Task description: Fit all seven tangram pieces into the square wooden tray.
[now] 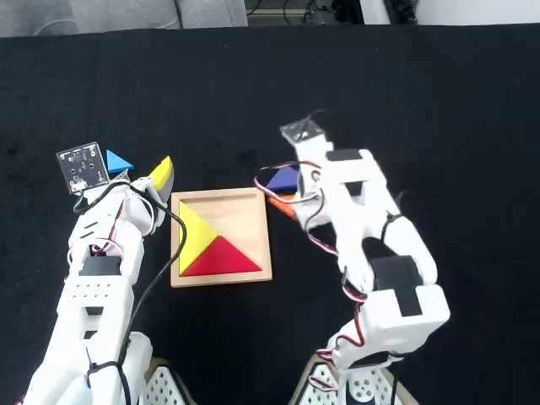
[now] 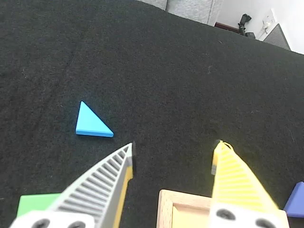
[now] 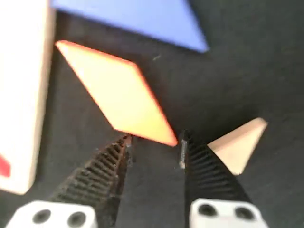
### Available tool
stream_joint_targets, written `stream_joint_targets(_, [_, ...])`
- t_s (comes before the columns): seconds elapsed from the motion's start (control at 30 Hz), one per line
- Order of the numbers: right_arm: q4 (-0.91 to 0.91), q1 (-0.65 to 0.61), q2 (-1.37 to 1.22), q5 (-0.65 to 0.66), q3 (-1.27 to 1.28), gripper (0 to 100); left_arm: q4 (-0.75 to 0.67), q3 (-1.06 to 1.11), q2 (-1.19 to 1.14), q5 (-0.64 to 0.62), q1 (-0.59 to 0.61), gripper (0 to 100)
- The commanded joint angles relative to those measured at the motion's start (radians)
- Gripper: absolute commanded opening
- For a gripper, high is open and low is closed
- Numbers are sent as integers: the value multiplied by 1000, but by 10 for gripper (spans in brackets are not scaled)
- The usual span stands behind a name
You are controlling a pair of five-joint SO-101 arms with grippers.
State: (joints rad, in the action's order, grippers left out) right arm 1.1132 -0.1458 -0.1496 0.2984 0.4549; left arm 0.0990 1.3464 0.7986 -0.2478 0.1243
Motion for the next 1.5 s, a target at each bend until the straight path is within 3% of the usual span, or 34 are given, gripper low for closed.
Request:
stream_joint_targets(0.0, [81,-57,42,11,-73,155,-5,-53,14,-6,8,270])
stream_joint_targets(0.3, [-20,38,189,12,2,155,-6,-56,14,-6,8,270])
stream_joint_targets(0.53, [-155,-55,361,2,176,158,-6,-54,14,-6,8,270])
stream_joint_targets(0.93, [-150,-97,117,-25,28,159,-6,-51,14,-6,7,270])
stream_joint_targets(1.13, [-143,-164,105,-25,21,159,-6,-53,14,-6,8,270])
stream_joint_targets(1.47, [-146,-163,96,-25,21,160,-6,-53,14,-6,8,270])
